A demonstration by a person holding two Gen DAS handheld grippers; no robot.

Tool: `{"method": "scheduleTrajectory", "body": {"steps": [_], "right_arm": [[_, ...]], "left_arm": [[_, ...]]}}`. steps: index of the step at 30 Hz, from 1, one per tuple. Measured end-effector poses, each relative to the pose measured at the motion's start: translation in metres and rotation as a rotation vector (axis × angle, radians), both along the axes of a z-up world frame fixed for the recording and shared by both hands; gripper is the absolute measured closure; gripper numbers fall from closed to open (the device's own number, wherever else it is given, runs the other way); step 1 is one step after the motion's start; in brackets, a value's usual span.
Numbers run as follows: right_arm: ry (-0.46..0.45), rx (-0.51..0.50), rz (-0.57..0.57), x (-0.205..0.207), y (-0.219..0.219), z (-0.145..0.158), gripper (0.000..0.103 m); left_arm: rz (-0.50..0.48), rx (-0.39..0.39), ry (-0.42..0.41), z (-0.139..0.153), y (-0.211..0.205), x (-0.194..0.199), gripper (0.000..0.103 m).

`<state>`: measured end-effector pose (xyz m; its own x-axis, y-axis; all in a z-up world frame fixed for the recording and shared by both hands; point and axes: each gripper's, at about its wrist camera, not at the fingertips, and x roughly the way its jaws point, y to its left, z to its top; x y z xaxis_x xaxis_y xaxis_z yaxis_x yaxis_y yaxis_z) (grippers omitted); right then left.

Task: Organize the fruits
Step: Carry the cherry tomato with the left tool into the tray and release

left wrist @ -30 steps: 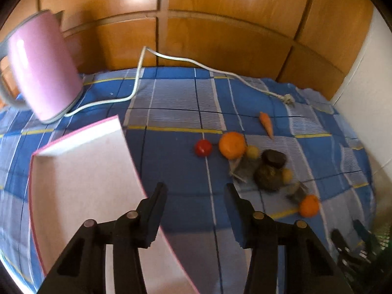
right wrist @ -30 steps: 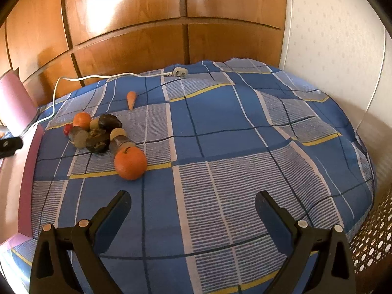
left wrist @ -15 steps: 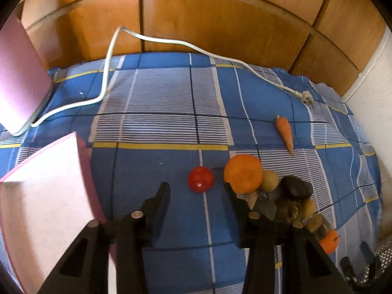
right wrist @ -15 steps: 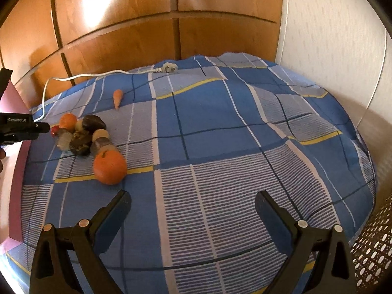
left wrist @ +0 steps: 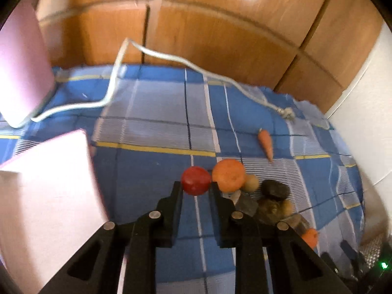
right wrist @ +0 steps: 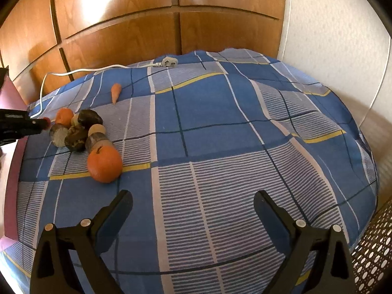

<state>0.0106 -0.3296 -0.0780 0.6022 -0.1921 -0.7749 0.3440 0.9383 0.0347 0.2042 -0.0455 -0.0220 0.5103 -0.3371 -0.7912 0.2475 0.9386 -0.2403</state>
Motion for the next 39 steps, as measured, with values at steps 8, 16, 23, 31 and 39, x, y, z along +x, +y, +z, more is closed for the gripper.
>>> {"method": "scheduleTrajectory", "body": {"steps": [8,16,23,31,39], "right_arm": [[0.033,0.028,0.007,0.002,0.001,-0.01,0.011],[0.048,0.0,0.021,0.002,0.006,-0.015,0.011],[0.08,0.018,0.021,0.007,0.005,-0.017,0.01],[0.097,0.015,0.018,0.009,0.005,-0.016,0.01],[0.099,0.01,0.01,0.009,0.006,-0.017,0.01]], "left_arm": [[0.208,0.042,-0.06,0.016,0.096,-0.022,0.081],[0.396,0.155,-0.005,-0.016,0.163,-0.025,0.081],[0.464,0.154,-0.025,-0.017,0.173,-0.04,0.062],[0.507,0.148,-0.09,-0.001,0.173,-0.082,0.039],[0.479,0.101,-0.115,0.006,0.156,-0.127,0.032]]}}
